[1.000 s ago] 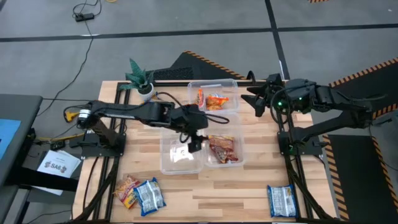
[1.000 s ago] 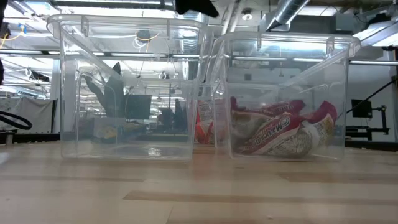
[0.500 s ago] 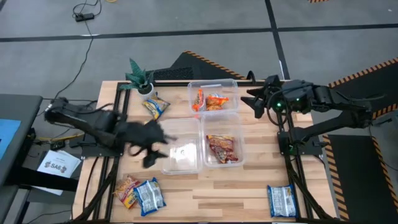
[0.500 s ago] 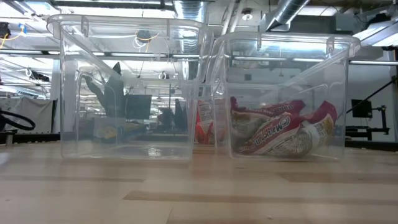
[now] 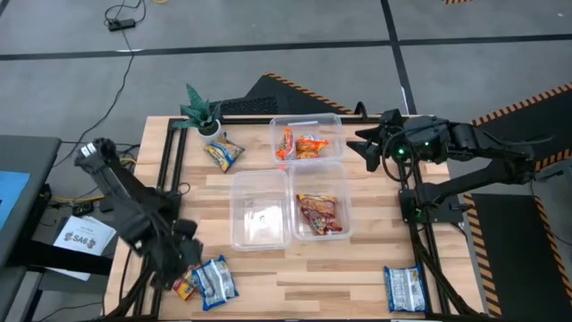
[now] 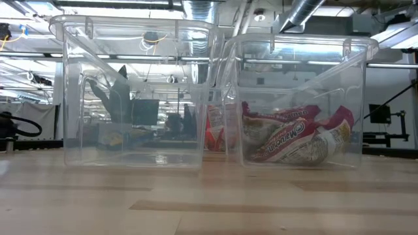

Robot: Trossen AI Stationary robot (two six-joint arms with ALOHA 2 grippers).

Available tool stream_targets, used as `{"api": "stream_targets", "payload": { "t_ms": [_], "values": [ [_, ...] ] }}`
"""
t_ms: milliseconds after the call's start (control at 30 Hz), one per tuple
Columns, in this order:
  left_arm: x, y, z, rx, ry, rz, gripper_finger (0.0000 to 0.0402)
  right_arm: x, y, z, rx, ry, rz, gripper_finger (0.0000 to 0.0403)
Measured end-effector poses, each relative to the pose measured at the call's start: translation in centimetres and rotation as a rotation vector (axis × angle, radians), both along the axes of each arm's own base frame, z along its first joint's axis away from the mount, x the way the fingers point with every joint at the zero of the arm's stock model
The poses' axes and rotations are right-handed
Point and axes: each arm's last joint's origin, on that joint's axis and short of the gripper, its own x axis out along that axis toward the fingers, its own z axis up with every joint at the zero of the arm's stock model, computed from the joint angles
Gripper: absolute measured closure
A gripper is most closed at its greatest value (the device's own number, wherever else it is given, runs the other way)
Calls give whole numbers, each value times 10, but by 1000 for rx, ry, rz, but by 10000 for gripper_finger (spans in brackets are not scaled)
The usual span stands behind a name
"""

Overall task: Sort Maruchan noodles
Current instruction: Put the red noodle pack into the bottom right transparent bin

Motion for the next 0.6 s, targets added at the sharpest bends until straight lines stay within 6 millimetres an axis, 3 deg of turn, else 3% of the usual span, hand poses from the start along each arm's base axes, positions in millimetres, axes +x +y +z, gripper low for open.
{"api": "stream_targets", "payload": {
  "t_ms": [333,467,600],
  "values": [
    [-15,-51,-40,160,83,-153,145,0,0,0,1,0,0,121],
    [-17,-57,-60,158,105,-151,145,0,0,0,1,0,0,121],
    [-23,-47,-82,137,125,-107,145,0,0,0,1,0,-1,121]
  ]
}}
